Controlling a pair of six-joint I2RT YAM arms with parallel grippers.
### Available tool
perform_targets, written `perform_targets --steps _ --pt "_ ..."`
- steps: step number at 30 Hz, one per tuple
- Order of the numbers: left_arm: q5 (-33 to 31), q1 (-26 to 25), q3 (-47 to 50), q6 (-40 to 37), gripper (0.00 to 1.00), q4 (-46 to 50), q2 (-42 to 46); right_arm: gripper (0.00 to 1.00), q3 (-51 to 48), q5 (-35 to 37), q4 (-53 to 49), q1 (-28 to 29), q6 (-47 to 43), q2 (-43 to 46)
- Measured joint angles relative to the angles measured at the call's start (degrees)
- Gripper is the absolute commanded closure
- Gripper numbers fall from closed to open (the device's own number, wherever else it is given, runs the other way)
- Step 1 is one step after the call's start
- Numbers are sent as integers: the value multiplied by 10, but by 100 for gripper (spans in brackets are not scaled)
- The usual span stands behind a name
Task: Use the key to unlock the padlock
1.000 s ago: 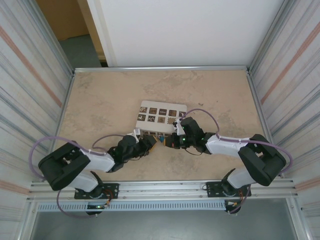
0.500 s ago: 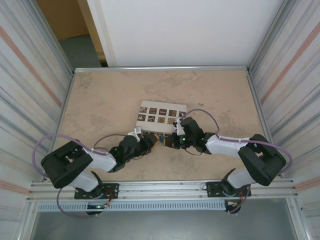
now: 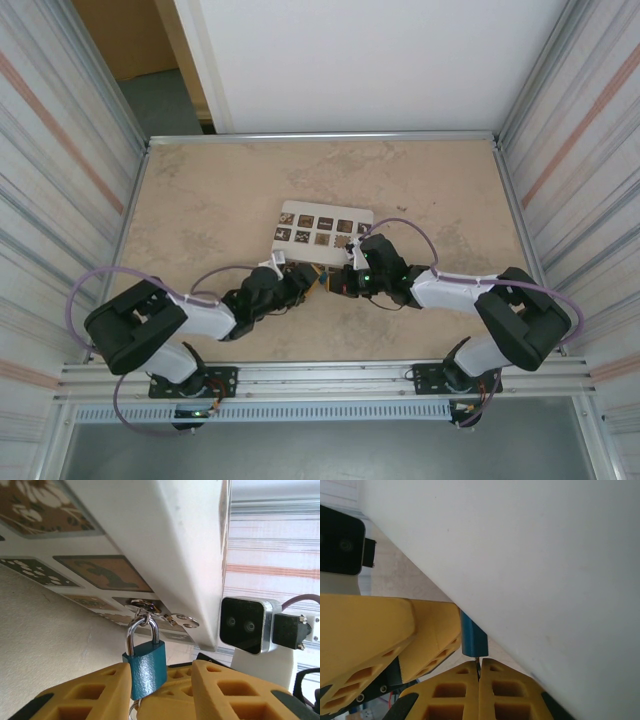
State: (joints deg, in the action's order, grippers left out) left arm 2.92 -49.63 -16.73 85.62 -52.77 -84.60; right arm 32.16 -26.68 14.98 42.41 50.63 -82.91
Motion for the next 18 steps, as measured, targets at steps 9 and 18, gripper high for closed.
perform_targets --steps 9,18 --pt "0 -1 -10 14 63 4 -25 100 0 0 5 0 4 0" --pt "-2 -3 -17 33 71 10 -29 100 0 -3 17 0 17 -3"
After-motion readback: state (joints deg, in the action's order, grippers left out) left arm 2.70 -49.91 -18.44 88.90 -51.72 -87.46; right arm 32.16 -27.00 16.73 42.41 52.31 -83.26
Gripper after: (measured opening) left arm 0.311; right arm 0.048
